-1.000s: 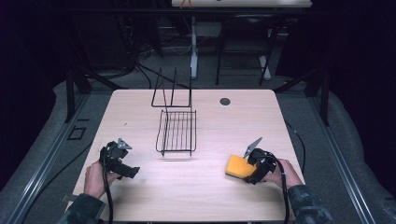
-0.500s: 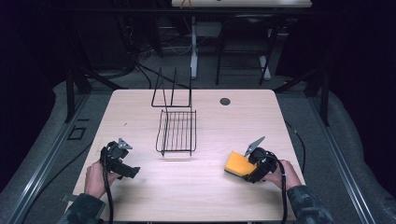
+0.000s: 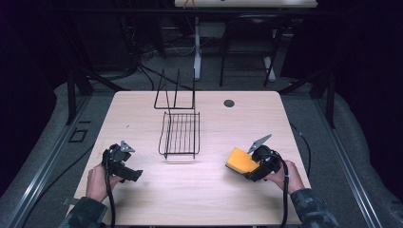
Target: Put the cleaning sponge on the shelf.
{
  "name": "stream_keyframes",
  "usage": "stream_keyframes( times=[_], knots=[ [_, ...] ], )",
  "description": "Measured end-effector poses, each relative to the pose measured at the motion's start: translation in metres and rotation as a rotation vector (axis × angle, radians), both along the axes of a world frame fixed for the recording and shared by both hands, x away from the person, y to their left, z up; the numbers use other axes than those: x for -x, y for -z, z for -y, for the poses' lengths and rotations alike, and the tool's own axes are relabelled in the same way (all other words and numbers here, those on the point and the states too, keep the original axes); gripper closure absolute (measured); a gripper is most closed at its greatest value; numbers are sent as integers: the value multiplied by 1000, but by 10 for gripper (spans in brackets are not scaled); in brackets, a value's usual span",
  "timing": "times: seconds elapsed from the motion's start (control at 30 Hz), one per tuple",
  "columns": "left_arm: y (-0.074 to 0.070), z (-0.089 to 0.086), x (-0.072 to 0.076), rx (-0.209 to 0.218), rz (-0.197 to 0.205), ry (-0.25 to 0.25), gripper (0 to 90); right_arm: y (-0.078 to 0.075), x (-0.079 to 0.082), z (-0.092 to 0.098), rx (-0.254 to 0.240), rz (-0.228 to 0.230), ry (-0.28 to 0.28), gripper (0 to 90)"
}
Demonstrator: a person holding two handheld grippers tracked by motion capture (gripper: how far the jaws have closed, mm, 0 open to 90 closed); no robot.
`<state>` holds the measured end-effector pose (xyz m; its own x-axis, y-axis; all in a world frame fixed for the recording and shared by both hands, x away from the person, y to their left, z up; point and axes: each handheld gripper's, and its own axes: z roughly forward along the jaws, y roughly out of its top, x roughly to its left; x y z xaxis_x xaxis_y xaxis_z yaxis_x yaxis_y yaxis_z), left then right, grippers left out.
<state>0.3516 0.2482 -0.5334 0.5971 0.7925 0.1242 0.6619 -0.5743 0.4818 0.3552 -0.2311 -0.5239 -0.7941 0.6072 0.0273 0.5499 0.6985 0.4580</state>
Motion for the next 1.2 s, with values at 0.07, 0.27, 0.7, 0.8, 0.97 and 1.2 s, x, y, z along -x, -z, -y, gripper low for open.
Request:
stream_keyframes(
  times=[0.07,0.27,0.7,0.8,0.97,1.2],
  knots=[
    [0,0,0,0,1,1,3,-1,0,-1,-2,8,1,215],
    [1,1,-1,-11,4,5,3,-11,0,-6,-24,19,19,215],
    [4,5,-2,-27,0,2,2,-25,-4,-17,-57,47,41,215],
    [5,6,-3,-28,2,4,2,-30,-5,-21,-63,56,45,216],
    [5,7,-3,-25,1,8,2,-33,-7,-25,-64,63,51,216],
    [6,8,-4,-27,0,7,2,-39,-11,-32,-83,76,56,216]
  ],
)
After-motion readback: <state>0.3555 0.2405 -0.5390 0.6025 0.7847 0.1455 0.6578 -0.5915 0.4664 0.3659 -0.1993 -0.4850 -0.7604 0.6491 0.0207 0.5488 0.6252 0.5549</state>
